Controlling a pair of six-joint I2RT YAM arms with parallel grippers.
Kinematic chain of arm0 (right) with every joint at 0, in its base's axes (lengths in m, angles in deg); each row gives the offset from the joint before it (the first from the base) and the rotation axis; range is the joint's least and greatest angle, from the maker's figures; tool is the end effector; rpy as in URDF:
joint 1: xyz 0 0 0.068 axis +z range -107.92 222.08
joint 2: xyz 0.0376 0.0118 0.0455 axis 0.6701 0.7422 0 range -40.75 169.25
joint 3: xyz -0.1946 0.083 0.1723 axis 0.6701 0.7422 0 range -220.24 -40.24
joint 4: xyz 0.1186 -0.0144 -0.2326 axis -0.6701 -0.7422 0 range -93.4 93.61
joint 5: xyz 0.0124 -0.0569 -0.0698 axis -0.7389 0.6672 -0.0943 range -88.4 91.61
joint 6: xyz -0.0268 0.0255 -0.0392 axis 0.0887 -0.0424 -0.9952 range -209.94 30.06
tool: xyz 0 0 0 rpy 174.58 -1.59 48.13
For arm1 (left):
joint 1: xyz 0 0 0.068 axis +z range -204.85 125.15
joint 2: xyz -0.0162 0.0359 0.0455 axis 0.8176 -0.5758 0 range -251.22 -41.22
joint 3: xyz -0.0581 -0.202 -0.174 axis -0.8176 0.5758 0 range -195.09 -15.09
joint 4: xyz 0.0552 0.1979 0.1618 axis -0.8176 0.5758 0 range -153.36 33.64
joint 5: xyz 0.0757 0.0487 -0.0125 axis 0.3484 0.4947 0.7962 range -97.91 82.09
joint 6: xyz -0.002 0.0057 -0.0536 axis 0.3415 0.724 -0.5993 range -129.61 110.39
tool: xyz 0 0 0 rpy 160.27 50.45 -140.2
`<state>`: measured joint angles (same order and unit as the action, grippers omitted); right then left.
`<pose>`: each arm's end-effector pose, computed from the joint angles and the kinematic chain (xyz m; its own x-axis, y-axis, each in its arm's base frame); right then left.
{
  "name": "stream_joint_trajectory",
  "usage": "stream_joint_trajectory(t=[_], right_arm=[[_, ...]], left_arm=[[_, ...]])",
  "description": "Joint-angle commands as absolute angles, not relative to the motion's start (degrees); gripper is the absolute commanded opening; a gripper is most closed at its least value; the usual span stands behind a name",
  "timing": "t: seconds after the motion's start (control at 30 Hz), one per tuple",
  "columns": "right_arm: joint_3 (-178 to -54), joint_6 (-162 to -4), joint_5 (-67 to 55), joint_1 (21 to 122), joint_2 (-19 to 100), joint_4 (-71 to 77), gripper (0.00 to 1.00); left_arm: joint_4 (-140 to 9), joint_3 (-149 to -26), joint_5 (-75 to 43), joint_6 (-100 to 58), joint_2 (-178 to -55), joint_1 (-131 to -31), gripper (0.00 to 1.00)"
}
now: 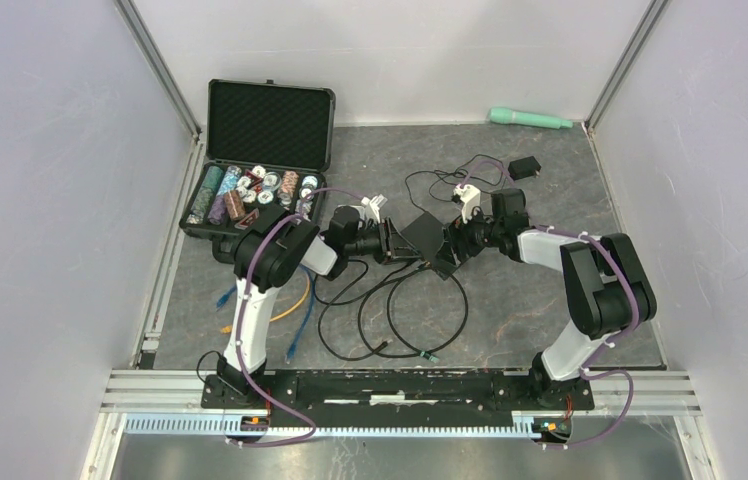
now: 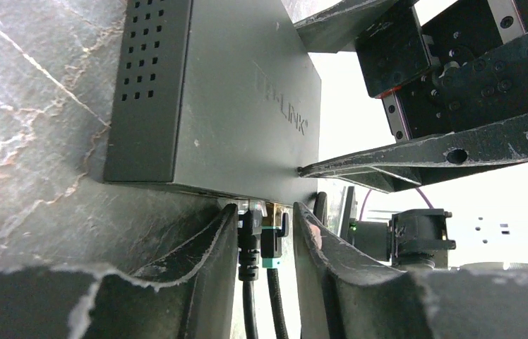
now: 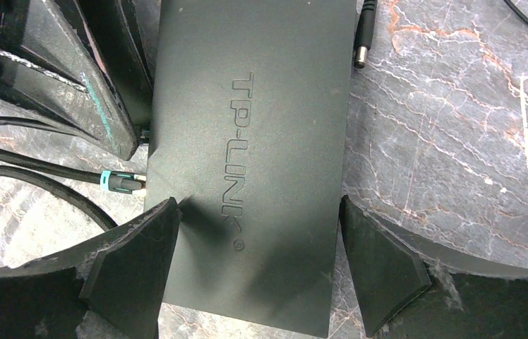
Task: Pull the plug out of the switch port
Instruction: Pull the connector from the switch port.
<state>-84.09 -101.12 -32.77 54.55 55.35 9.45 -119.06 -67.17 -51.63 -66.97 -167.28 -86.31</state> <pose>0.3049 0.0880 0.1443 -0.5854 -0.2933 -0.7558 -0.6849 0.6777 0.2675 0.3245 -0.2273 0.0767 -0.9334 -0.1423 -0.3295 0.2800 0.2856 -0.9165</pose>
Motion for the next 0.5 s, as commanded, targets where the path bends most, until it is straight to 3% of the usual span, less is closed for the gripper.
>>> stream_joint_trajectory(t=[0.0, 0.2, 0.4, 0.47], right_arm=[[-84.18, -102.69, -29.92, 54.41, 57.47, 6.51, 0.88], [-84.54, -102.86, -29.9, 54.37, 58.02, 6.08, 0.88], [-84.76, -102.86, -29.73, 54.27, 58.56, 5.98, 0.88], [-84.93, -102.86, -29.78, 54.29, 58.73, 5.85, 0.88]], left_arm=[[-118.38, -65.42, -52.99, -65.16, -169.61, -85.13, 0.4], [-121.08, -65.21, -54.82, -65.47, -170.94, -84.64, 0.38], [-125.76, -65.11, -56.86, -66.14, -172.64, -84.56, 0.44], [-125.86, -65.02, -56.88, -65.87, -172.94, -84.55, 0.41]])
